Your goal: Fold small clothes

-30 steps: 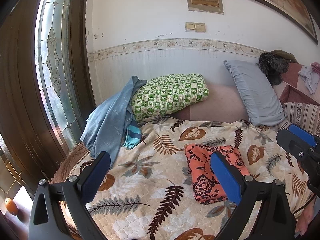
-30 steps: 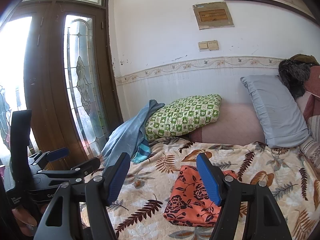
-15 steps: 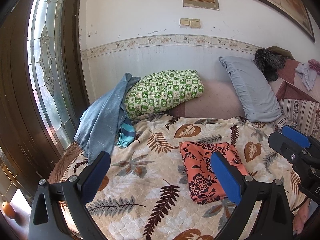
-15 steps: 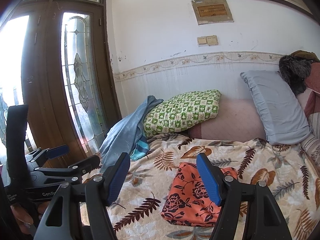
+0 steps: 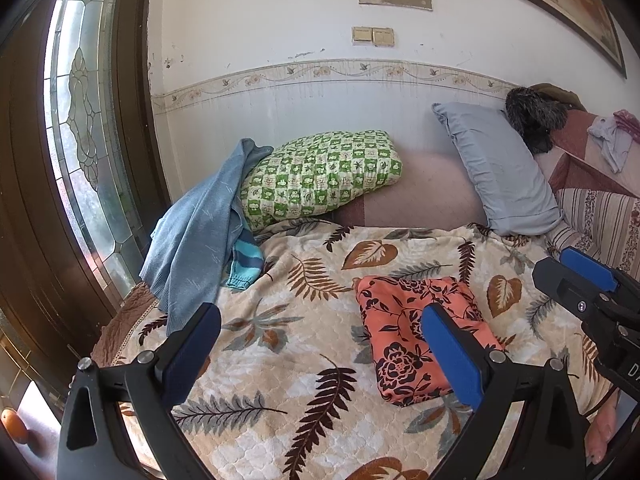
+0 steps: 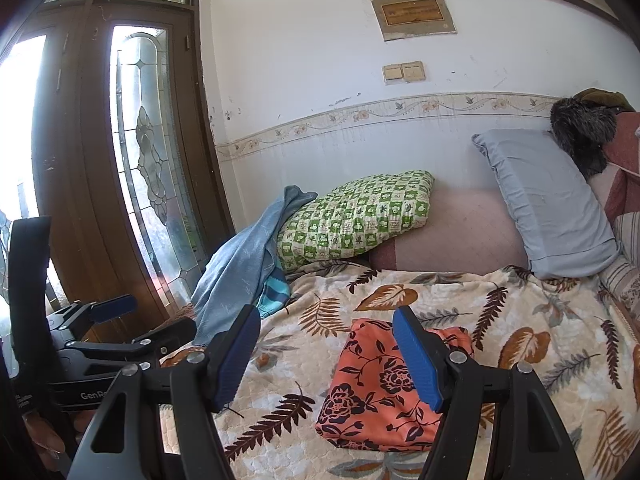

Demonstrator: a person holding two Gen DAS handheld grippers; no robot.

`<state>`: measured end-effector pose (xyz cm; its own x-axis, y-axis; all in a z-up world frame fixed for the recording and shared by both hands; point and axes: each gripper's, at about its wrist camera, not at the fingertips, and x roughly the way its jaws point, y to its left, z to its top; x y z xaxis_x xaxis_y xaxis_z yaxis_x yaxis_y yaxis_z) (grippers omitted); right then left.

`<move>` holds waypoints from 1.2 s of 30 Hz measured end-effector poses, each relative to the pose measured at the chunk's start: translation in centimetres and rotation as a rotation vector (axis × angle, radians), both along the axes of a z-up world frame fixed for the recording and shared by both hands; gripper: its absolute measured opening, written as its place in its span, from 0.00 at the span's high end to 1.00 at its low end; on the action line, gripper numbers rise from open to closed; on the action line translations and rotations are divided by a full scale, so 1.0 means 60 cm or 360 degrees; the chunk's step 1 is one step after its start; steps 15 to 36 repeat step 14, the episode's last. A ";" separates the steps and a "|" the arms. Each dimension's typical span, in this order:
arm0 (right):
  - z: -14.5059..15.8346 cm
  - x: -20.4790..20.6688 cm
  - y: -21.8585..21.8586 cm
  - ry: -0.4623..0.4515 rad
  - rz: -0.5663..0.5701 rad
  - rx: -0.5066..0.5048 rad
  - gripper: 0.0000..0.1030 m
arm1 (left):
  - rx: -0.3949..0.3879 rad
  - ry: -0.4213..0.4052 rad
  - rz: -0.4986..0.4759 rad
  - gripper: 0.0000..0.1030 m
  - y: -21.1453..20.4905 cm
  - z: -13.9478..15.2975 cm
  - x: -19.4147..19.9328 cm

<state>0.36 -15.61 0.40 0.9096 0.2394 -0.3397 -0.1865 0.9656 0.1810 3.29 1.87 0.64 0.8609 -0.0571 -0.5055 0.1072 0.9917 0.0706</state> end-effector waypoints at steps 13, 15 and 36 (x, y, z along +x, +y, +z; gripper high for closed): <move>-0.020 0.031 -0.002 0.0056 0.0002 0.0033 0.30 | -0.0050 0.0082 -0.0081 0.03 0.011 -0.022 0.044; -0.023 0.036 -0.008 0.0065 0.0001 0.0045 0.30 | -0.0092 0.0124 -0.0098 0.03 0.019 -0.028 0.055; -0.023 0.036 -0.008 0.0065 0.0001 0.0045 0.30 | -0.0092 0.0124 -0.0098 0.03 0.019 -0.028 0.055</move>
